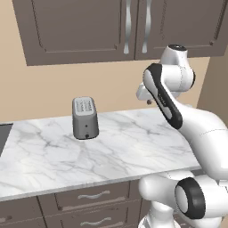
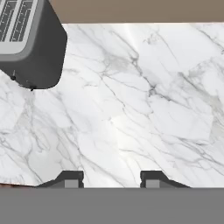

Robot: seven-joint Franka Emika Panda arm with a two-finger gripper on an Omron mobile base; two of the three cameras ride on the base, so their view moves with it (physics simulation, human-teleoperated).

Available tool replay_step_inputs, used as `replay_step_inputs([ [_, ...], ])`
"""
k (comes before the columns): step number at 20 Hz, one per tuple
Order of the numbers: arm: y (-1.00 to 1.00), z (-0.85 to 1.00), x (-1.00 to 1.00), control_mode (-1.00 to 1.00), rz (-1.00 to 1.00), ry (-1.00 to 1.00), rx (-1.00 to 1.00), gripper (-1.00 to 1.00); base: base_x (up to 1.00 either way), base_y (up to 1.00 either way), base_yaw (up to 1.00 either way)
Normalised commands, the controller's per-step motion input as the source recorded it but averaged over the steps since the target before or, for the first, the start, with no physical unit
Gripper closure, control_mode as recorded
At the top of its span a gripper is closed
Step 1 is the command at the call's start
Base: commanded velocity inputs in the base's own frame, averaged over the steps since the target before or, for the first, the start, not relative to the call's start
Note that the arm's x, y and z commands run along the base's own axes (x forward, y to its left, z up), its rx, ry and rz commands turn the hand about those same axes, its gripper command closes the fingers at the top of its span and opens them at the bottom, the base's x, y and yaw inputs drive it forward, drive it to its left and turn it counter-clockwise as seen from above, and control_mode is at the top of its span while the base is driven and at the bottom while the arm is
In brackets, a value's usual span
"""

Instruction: Open the cabinet, pick the kettle from the cabinet, and place it in the sink.

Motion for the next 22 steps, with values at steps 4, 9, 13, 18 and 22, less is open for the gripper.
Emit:
replay_step_inputs([
  [4,0.0,0.0,-0.04,-1.0,0.0,-0.03,0.0,-1.0,0.0,0.0,0.0],
  [9,0.08,0.08,-0.16,-1.0,0.0,-0.28,0.0,-1.0,0.0,0.0,0.0],
  [13,0.11,0.19,-0.12,-1.0,0.0,-0.39,0.0,-1.0,0.0,0.0,0.0],
  [18,0.18,0.24,-0.01,-1.0,-0.01,-0.4,-0.01,-1.0,0.0,0.0,0.0],
  [22,0.13,0.33,0.02,-1.0,-0.02,-0.4,0.0,-1.0,0.0,0.0,0.0],
])
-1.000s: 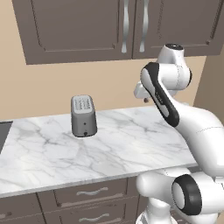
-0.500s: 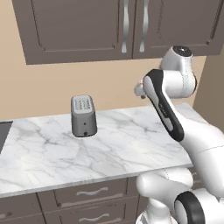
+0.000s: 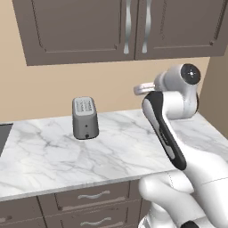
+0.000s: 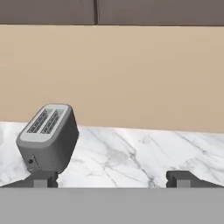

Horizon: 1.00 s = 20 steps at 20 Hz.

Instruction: Open the cabinet, pick the kettle from the cabinet, and place it in the sink.

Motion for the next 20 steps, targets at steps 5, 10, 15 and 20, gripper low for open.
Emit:
replay_step_inputs([
  [5,0.03,0.43,0.03,-1.0,-0.03,-0.13,0.0,-1.0,0.0,0.0,0.0],
  [10,-0.03,0.47,0.01,-1.0,-0.02,0.02,0.0,-1.0,0.0,0.0,0.0],
  [15,-0.01,0.47,0.05,-1.0,-0.01,0.1,0.0,-1.0,0.0,0.0,0.0],
  [20,-0.04,0.38,0.09,-1.0,-0.06,0.03,0.0,-1.0,0.0,0.0,0.0],
])
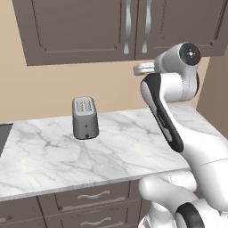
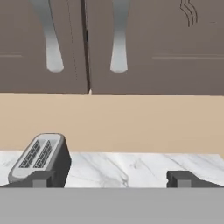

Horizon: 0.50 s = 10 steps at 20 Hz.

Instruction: Open the cabinet, pick the kettle from the cabinet, and place it in the sink.

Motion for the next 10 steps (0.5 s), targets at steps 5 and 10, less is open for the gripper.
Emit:
replay_step_inputs([
  [5,-0.08,0.32,0.06,-1.0,-0.05,-0.02,0.0,-1.0,0.0,0.0,0.0],
  [10,-0.06,0.34,0.07,-1.0,-0.05,0.0,0.01,-1.0,0.0,0.0,0.0],
])
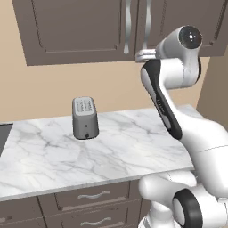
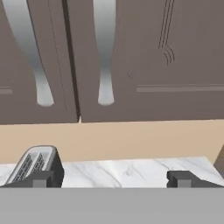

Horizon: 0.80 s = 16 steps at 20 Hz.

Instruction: Open the cabinet, pick the kettle from the cabinet, and place it in the sink.

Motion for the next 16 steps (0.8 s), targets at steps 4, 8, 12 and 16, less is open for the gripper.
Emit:
replay_step_inputs([
  [4,-0.05,0.33,0.09,-1.0,-0.01,0.0,0.04,-1.0,0.0,0.0,0.0],
  [8,-0.05,0.31,0.11,-1.0,0.0,-0.1,0.07,-1.0,0.0,0.0,0.0],
  [12,0.0,0.26,0.2,-1.0,0.0,-0.07,0.01,-1.0,0.0,0.0,0.0],
  [16,0.0,0.23,0.24,-1.0,0.0,-0.06,0.0,-1.0,0.0,0.0,0.0],
])
